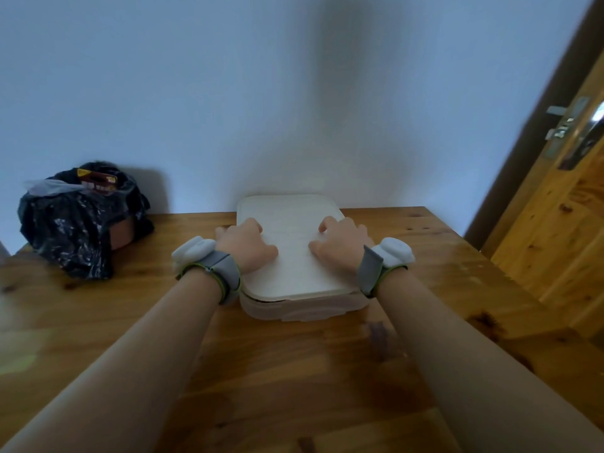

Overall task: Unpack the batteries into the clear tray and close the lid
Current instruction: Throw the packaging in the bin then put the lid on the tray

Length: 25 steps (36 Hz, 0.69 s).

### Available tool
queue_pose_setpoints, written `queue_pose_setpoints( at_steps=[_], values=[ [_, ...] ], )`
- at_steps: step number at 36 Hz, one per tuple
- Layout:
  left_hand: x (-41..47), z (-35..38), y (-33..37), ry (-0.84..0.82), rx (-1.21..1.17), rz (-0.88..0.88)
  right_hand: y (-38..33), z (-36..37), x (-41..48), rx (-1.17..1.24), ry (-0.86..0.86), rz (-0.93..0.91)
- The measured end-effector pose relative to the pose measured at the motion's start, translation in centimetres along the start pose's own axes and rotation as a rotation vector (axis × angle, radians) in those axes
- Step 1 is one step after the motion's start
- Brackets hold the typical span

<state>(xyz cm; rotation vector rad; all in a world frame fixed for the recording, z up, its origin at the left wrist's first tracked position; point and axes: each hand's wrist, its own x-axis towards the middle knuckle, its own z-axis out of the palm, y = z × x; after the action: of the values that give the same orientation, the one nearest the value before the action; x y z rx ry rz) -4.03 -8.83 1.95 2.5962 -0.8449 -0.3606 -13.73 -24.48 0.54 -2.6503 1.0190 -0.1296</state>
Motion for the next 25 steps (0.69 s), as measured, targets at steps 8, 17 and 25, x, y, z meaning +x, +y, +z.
queue_pose_setpoints(
  at_steps=[8, 17, 25],
  values=[
    [0.0, 0.2, 0.1, 0.018, 0.048, -0.03, 0.2, 0.0, -0.6, -0.059, -0.04, -0.031],
    [0.6, 1.6, -0.6, -0.01, 0.184, -0.078, 1.3, 1.1, -1.2, -0.104, -0.036, -0.084],
    [0.6, 2.8, -0.9, 0.049, 0.253, -0.07, 1.1, 1.6, -1.9, -0.152, -0.009, -0.091]
  ],
)
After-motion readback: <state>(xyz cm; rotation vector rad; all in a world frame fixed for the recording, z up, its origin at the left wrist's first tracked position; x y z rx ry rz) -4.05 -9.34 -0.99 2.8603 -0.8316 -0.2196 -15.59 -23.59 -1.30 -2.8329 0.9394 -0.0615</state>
